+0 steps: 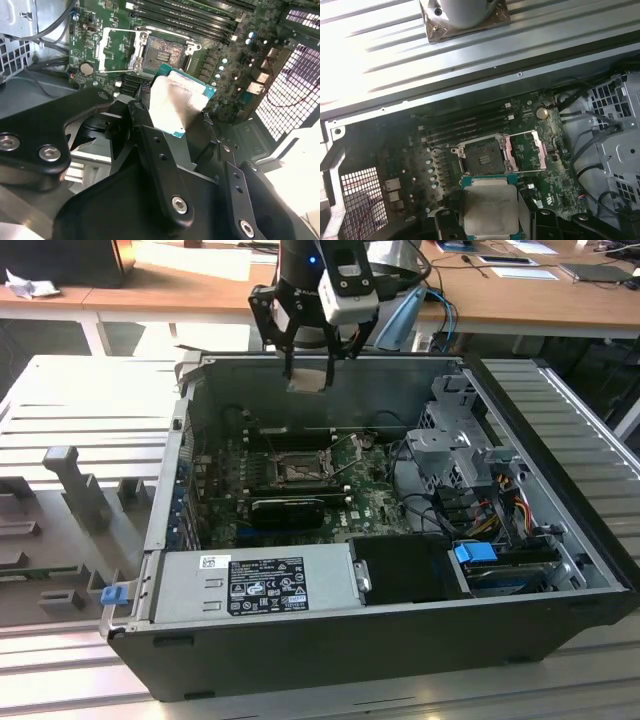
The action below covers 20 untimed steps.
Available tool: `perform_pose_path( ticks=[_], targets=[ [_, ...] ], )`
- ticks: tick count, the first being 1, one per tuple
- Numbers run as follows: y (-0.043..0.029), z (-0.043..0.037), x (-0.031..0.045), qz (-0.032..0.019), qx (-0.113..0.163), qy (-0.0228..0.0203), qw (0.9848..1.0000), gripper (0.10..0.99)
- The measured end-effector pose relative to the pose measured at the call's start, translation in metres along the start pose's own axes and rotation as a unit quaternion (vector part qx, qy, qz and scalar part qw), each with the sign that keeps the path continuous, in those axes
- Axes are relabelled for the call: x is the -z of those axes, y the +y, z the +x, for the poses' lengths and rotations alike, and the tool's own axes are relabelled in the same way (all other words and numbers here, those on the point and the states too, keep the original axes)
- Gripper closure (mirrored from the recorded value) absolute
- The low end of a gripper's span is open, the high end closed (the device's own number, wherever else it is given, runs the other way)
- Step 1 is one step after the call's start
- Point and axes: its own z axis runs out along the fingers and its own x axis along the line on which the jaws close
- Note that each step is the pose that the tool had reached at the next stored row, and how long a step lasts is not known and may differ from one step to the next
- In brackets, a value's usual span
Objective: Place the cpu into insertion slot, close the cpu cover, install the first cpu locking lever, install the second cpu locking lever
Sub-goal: 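Place the cpu into insertion slot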
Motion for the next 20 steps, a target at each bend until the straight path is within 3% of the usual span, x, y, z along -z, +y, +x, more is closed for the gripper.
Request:
perform_pose_path(
  ticks=[10,15,20],
  targets=[
    [-0.0005,-0.0001,-0.0068,-0.0011,-0.051,-0.0041,0.9987,0.557],
    [-0.0009,-0.0002,-0.0111,-0.0018,-0.085,-0.0069,0.9964,0.557],
    [-0.0012,-0.0003,-0.0148,-0.0027,-0.123,-0.01,0.9923,0.557]
  ],
)
